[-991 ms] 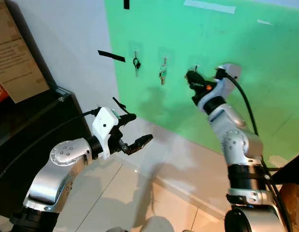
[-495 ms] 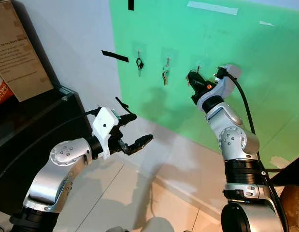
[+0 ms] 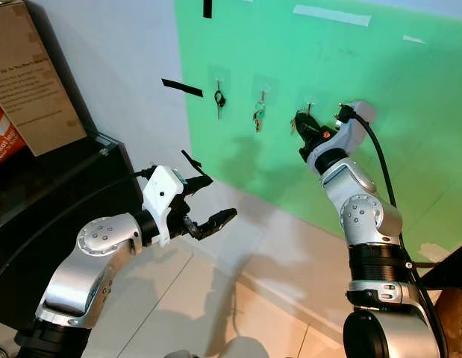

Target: Hang keys on a hook

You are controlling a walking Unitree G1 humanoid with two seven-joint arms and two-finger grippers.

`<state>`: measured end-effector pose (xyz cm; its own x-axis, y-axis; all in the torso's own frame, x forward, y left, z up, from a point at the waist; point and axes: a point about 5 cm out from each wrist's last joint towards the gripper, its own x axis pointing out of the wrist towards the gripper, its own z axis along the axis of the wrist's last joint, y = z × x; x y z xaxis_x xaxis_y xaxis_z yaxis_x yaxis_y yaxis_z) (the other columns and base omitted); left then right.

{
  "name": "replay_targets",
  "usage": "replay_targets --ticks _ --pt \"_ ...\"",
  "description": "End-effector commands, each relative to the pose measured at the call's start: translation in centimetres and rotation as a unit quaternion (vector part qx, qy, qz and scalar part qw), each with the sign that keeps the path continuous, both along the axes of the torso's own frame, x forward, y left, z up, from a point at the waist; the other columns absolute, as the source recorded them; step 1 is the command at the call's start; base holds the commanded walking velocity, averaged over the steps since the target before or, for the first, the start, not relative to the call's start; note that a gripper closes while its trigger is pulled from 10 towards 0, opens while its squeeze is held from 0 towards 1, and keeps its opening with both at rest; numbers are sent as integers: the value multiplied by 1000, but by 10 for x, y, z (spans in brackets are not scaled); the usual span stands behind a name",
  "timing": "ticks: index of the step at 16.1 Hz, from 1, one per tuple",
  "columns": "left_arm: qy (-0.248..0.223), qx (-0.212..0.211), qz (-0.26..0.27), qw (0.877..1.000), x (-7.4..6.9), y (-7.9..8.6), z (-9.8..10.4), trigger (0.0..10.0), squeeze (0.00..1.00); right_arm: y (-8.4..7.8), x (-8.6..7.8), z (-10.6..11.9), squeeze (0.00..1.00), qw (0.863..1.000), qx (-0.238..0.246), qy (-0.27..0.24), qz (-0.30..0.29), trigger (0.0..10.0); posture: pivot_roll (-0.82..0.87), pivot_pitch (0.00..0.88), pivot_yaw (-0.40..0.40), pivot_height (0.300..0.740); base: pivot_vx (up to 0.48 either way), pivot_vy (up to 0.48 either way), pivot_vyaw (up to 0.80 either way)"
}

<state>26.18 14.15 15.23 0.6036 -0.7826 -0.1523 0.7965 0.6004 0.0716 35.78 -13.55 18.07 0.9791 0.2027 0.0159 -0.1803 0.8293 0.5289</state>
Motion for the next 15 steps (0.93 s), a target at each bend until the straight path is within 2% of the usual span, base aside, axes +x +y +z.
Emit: replay_targets --ticks 1,4,8,11,15 --pt "-5 2 -8 1000 1 -2 5 10000 0 -21 0 -17 0 998 -1 46 -52 10000 -40 0 24 740 0 0 0" --pt "-6 2 -8 1000 1 -2 5 10000 0 -24 1 -14 0 997 2 40 -62 10000 -43 0 24 740 0 0 0" --pt "-9 2 -8 1000 2 -3 5 10000 0 -38 2 -7 0 996 4 31 -82 10000 -42 0 19 740 0 0 0" --pt "-9 1 -9 1000 2 -3 4 10000 0 -48 -2 -9 0 995 5 36 -93 10000 -44 0 17 740 0 0 0" --pt "-10 0 -11 1000 1 -3 4 10000 0 -52 -7 -7 0 995 12 24 -93 10000 -48 0 20 740 0 0 0"
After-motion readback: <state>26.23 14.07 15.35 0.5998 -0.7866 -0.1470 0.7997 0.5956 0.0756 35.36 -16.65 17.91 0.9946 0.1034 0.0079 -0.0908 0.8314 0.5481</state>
